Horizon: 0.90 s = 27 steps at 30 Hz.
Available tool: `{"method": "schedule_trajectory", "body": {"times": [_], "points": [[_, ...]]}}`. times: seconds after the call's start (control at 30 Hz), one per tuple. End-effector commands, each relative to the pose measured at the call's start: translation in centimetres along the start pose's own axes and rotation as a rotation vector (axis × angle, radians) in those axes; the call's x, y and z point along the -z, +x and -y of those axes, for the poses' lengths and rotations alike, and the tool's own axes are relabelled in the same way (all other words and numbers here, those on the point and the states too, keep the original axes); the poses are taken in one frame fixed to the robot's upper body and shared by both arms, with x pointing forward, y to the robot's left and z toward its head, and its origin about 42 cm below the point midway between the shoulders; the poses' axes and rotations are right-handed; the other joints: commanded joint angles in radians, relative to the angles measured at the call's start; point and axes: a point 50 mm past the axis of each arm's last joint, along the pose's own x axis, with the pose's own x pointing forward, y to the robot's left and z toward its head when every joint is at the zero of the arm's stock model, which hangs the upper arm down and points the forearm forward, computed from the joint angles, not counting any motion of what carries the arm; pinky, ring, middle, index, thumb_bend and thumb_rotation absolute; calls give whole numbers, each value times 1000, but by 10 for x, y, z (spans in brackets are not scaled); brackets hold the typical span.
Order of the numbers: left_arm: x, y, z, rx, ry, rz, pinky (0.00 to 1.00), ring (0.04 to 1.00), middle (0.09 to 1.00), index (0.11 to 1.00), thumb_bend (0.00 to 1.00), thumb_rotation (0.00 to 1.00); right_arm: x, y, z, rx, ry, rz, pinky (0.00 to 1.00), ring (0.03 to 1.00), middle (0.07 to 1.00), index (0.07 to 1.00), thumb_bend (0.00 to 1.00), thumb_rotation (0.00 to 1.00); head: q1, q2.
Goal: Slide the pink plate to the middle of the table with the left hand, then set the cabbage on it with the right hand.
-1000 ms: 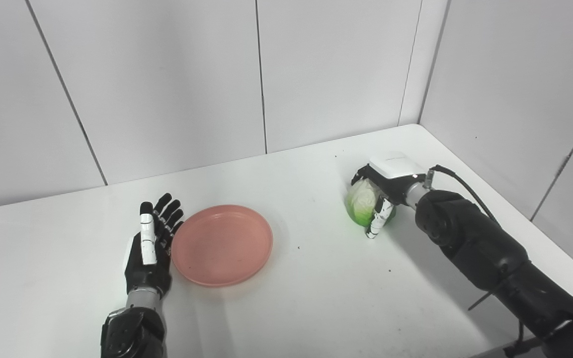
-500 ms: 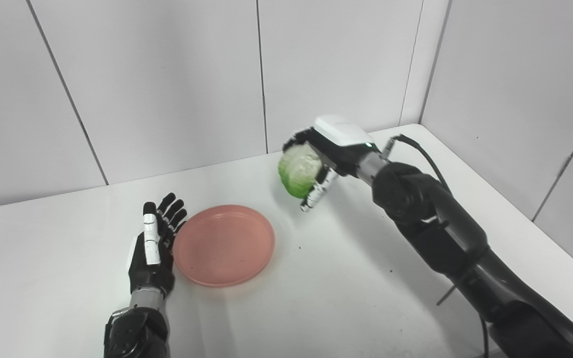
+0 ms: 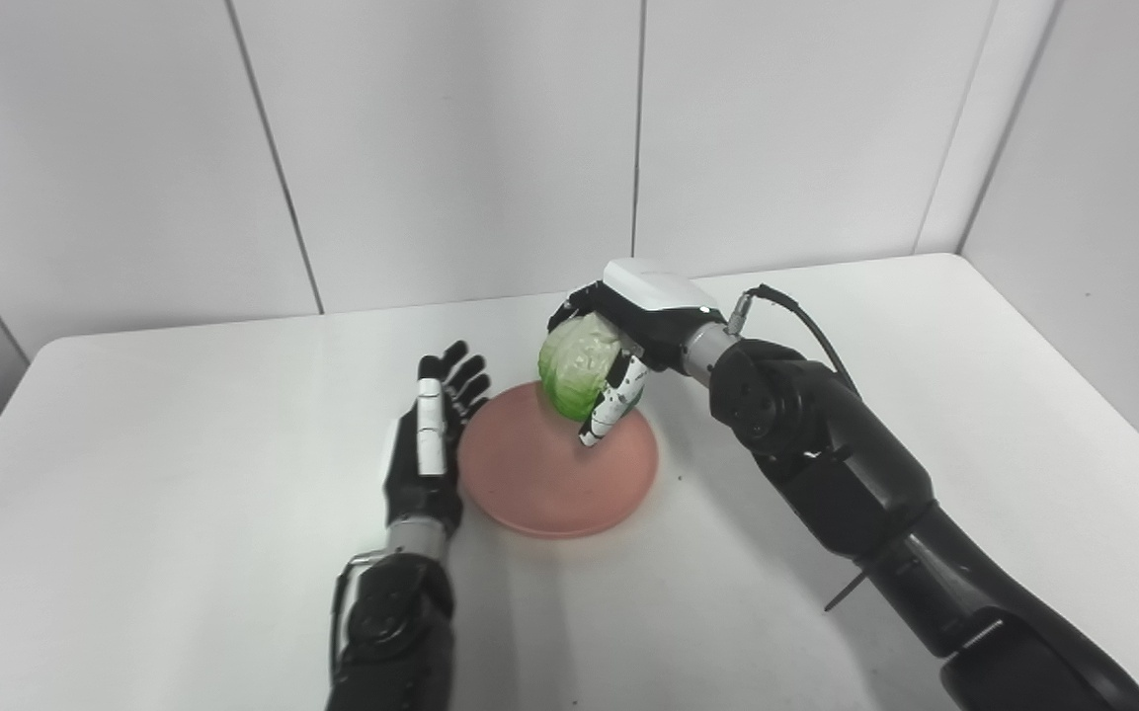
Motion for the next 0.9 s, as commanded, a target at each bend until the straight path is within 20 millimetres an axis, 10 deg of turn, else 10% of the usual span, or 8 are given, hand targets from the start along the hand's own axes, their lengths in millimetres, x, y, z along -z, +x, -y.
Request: {"method": "schedule_trajectory", "body": {"times": [0.0, 0.63, 0.87], "points": [[-6, 5, 15, 11, 11, 55, 862, 863, 867, 857, 697, 1000, -22, 10, 27, 67, -68, 86, 425, 443, 515, 474, 520, 0, 33, -5], [-4, 8, 31, 14, 9, 79, 891, 896, 900, 898, 712, 1000, -20, 19, -2, -72, -251, 172, 279, 386, 482, 512, 518, 0, 67, -15], [-5, 10, 29, -20, -16, 81, 894, 877, 888, 935, 728, 1000, -13, 9, 3, -112, -312, 116, 435, 534, 639, 498, 520, 128, 52, -10]]}}
